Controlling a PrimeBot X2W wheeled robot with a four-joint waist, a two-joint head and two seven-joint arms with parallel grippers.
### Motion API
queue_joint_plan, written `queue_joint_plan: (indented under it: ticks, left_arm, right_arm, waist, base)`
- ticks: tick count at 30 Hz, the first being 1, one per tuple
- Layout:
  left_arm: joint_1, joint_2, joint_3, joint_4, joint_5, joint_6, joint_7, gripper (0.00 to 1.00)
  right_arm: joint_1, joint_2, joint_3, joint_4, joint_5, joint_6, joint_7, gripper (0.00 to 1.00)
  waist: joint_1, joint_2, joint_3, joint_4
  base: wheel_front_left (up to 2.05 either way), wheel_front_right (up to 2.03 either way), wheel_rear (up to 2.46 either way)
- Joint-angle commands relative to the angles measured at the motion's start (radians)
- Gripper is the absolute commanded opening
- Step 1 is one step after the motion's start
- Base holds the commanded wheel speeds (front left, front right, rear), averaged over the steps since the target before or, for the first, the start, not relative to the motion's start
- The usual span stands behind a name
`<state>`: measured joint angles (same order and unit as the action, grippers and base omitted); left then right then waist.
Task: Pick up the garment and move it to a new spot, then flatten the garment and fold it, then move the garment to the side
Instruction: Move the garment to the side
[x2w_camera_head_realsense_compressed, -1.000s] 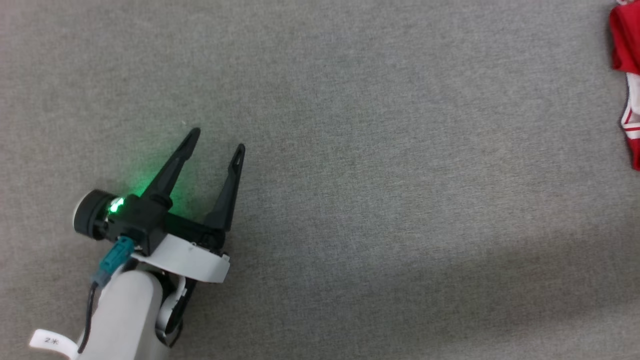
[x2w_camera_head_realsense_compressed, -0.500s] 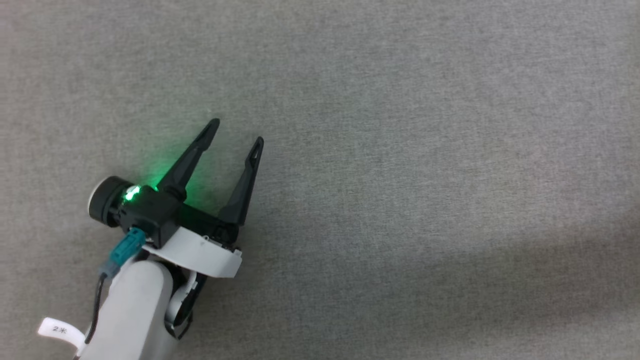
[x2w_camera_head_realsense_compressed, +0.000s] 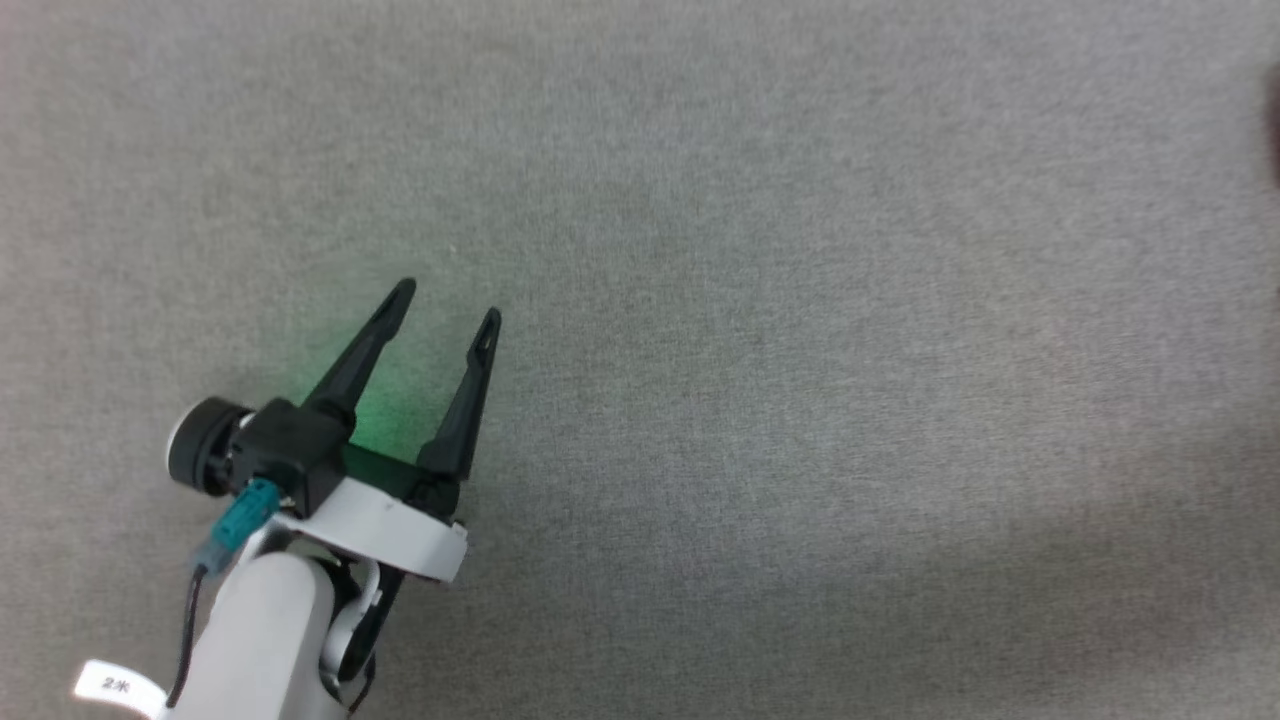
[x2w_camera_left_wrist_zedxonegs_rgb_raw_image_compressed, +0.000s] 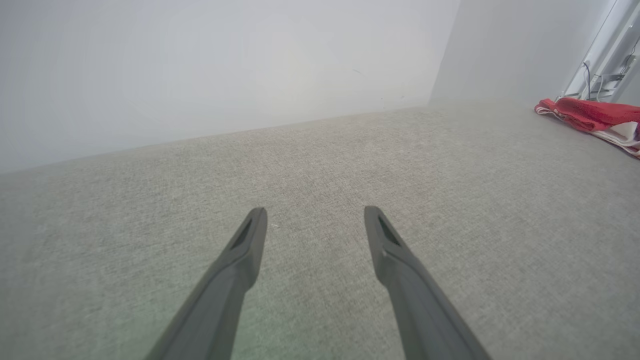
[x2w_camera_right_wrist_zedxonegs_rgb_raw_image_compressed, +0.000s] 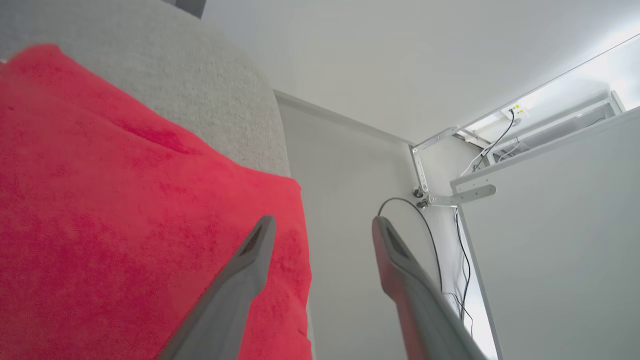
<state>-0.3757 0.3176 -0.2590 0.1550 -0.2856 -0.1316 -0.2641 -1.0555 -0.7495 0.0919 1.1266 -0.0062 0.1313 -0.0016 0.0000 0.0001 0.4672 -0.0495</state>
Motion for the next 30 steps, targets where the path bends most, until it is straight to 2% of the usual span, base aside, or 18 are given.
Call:
queue_joint_plan:
  ticks: [1,11,14,15,19,23,30]
  left_arm:
    - [0.018,-0.004,0.008,0.002,0.005,0.003,0.000,1.00]
    - [0.147,-0.013,0.065,0.013,0.002,0.018,0.000,1.00]
    - [0.183,-0.019,0.076,0.012,-0.002,0.026,0.000,1.00]
    - [0.219,-0.017,0.091,0.010,-0.006,0.035,0.000,1.00]
    - [0.273,-0.015,0.108,0.002,-0.013,0.047,0.000,1.00]
    - [0.344,-0.008,0.138,-0.014,-0.022,0.068,0.000,1.00]
    - [0.429,-0.007,0.178,-0.051,-0.041,0.098,0.000,1.00]
  right_arm:
    - [-0.007,0.019,-0.017,0.002,-0.007,-0.001,-0.027,1.00]
    - [0.083,0.162,-0.061,0.028,-0.013,-0.001,-0.189,1.00]
    - [0.118,0.196,-0.065,0.029,-0.007,-0.001,-0.216,1.00]
    - [0.152,0.233,-0.061,0.021,-0.006,-0.001,-0.233,1.00]
    - [0.207,0.273,-0.056,0.002,0.013,-0.001,-0.251,1.00]
    - [0.284,0.338,-0.040,-0.058,0.042,-0.001,-0.262,1.00]
    - [0.437,0.396,-0.031,-0.252,0.117,-0.001,-0.263,1.00]
  waist:
    - [0.0000,-0.0001,-0.056,-0.008]
    - [0.0000,-0.0001,-0.256,0.008]
    - [0.0000,-0.0001,-0.301,0.021]
    - [0.0000,-0.0001,-0.341,0.032]
    - [0.0000,-0.0001,-0.396,0.050]
    - [0.0000,-0.0001,-0.454,0.069]
    - [0.0000,-0.0001,-0.498,0.102]
  base:
    - [0.00,0.00,0.00]
    - [0.00,0.00,0.00]
    - [0.00,0.00,0.00]
    - [0.00,0.00,0.00]
    - [0.00,0.00,0.00]
    - [0.00,0.00,0.00]
    - [0.00,0.00,0.00]
